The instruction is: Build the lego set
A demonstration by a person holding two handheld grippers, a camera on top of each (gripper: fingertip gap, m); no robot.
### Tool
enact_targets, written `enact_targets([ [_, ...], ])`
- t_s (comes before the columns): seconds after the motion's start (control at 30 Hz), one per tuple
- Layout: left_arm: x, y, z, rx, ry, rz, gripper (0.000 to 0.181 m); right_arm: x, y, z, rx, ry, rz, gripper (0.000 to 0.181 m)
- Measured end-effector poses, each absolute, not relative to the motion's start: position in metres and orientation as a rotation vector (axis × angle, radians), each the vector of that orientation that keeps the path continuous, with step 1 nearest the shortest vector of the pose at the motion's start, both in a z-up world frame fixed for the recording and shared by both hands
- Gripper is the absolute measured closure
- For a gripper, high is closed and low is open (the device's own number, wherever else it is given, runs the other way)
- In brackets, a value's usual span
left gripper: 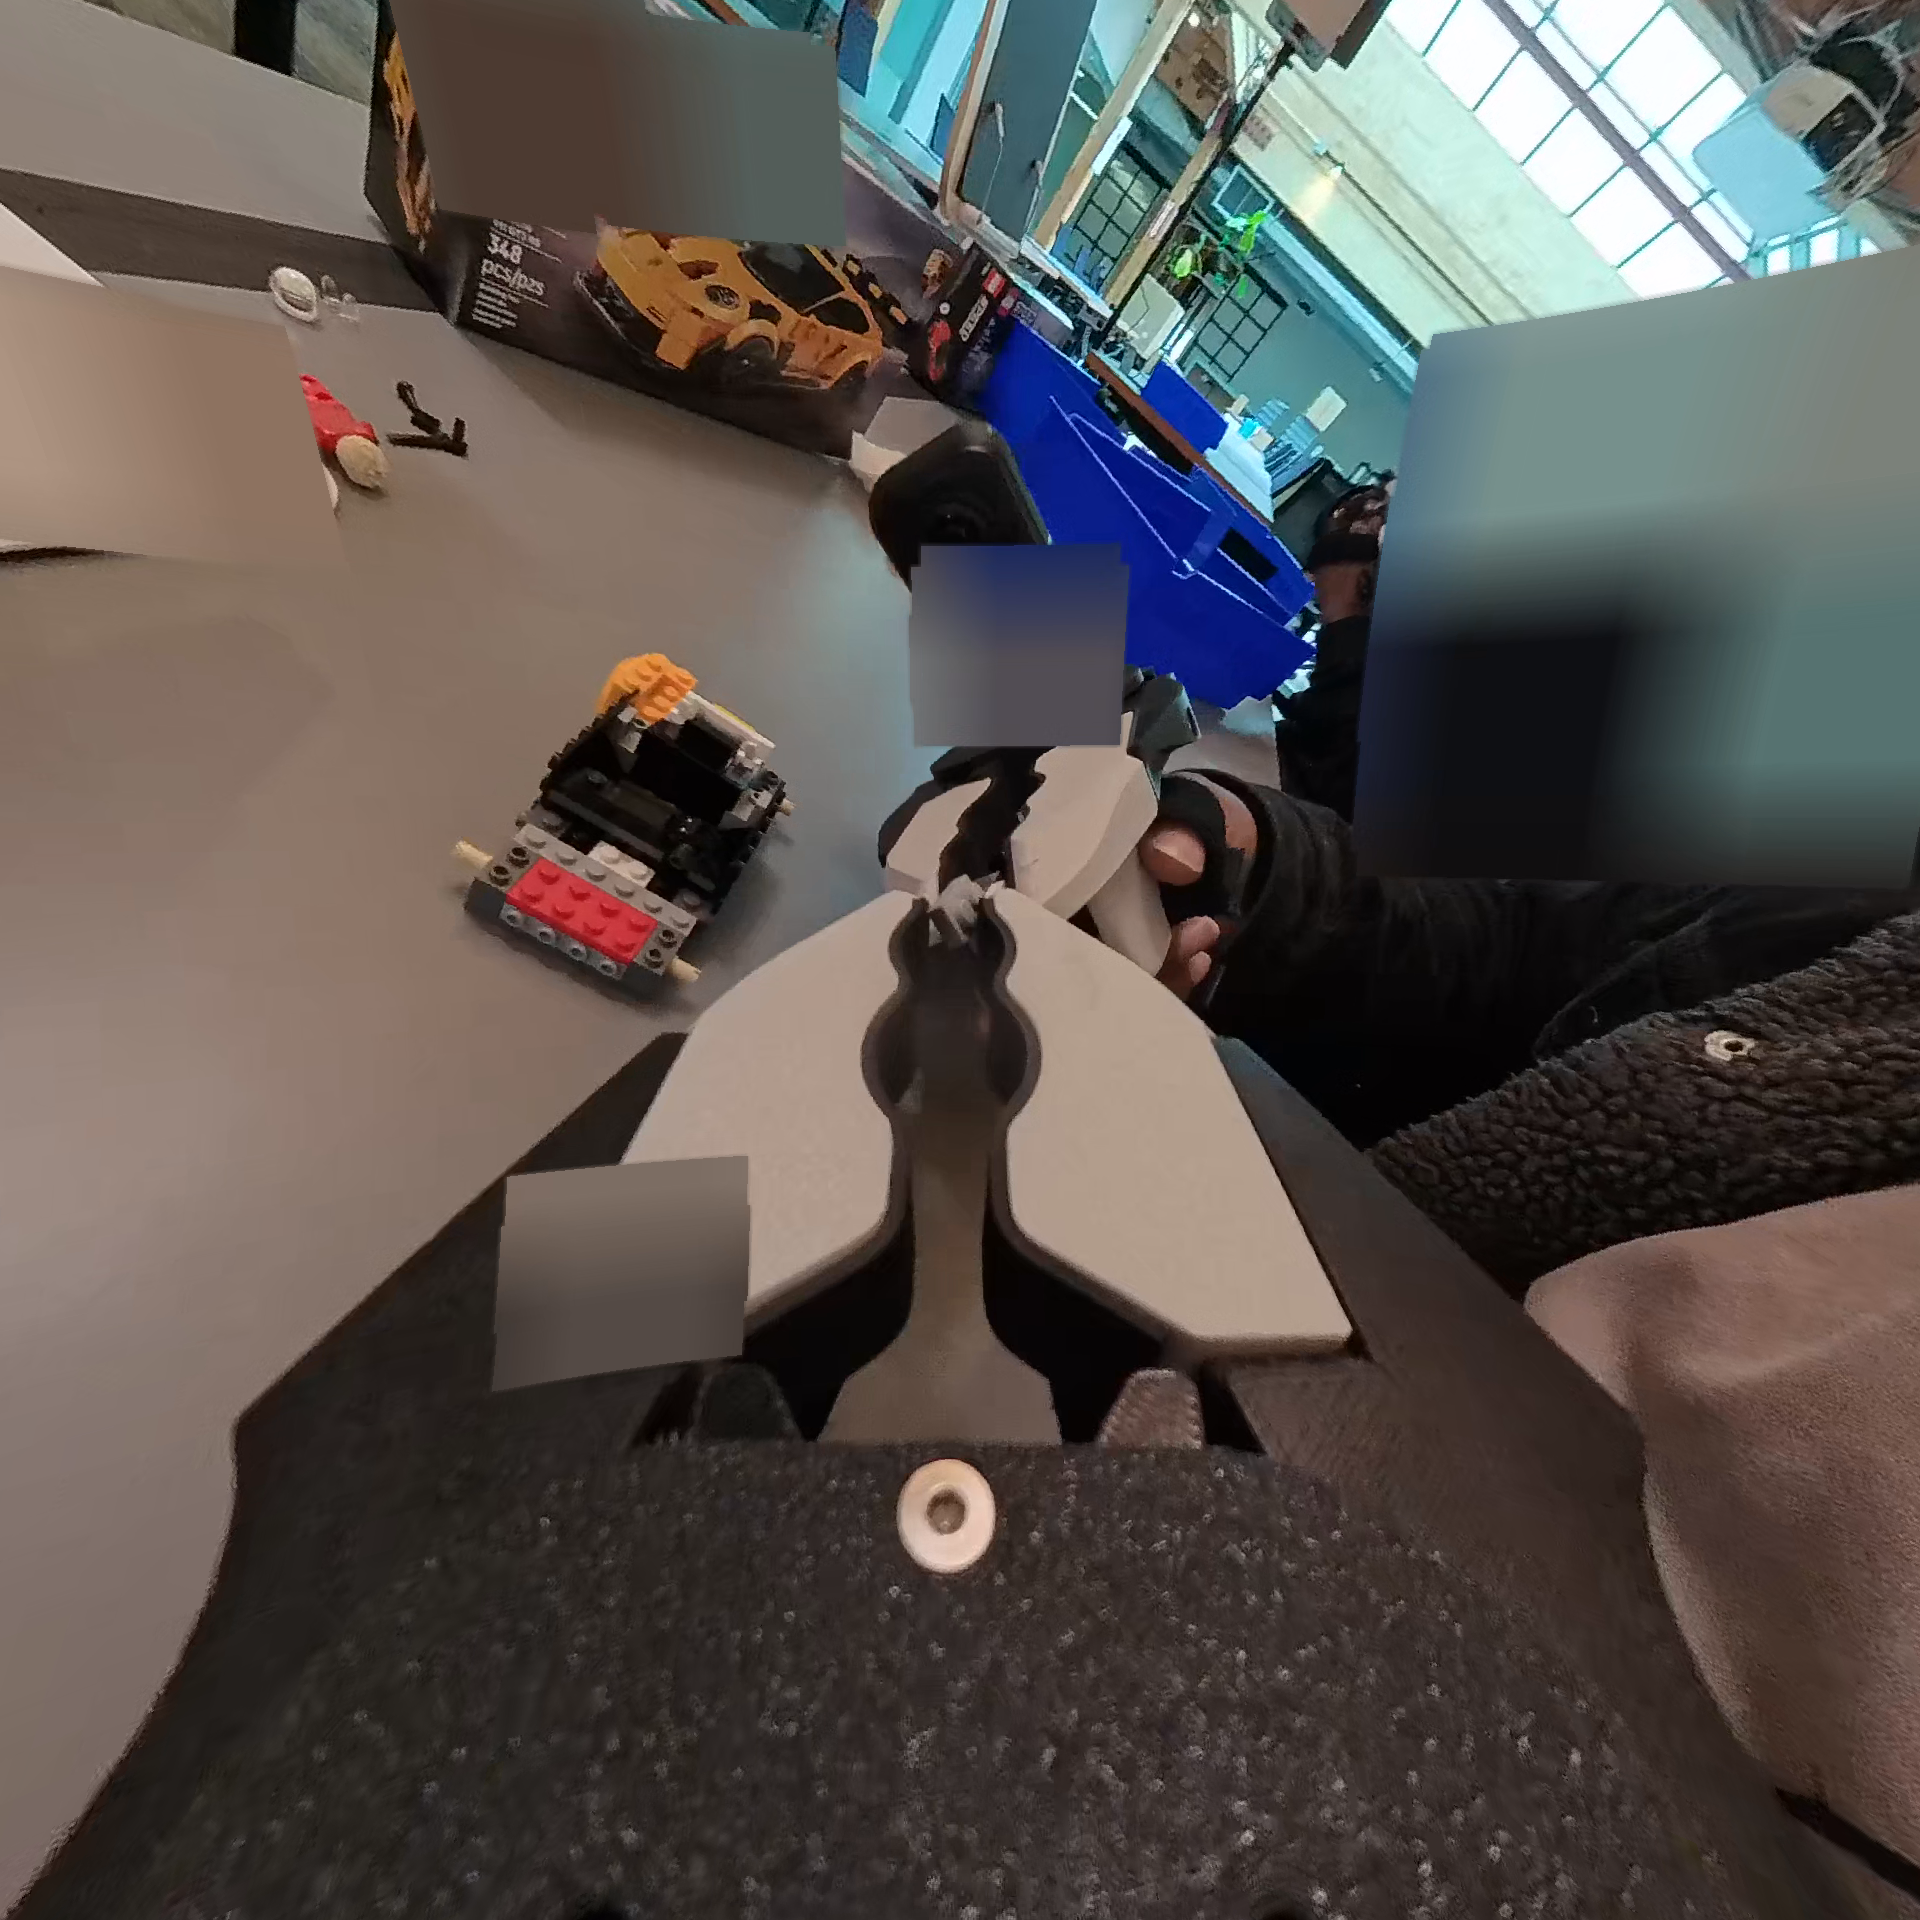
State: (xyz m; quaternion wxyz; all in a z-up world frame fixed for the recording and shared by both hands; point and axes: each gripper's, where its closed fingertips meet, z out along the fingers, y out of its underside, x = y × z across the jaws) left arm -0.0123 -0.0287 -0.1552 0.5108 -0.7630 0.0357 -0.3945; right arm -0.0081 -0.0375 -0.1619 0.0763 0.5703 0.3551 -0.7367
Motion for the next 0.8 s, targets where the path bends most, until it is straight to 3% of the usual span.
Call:
enact_targets([
  [0.57, -0.011, -0.020, -0.144, -1.846, 0.093, -0.876, 0.151, -0.008, -0.031, -0.146, 1.643, 0.960, -2.323, 0.167],
  [0.8, 0.000, -0.025, -0.143, -1.840, 0.104, -1.050, 0.162, -0.006, -0.032, -0.142, 1.638, 1.036, -2.358, 0.166],
])
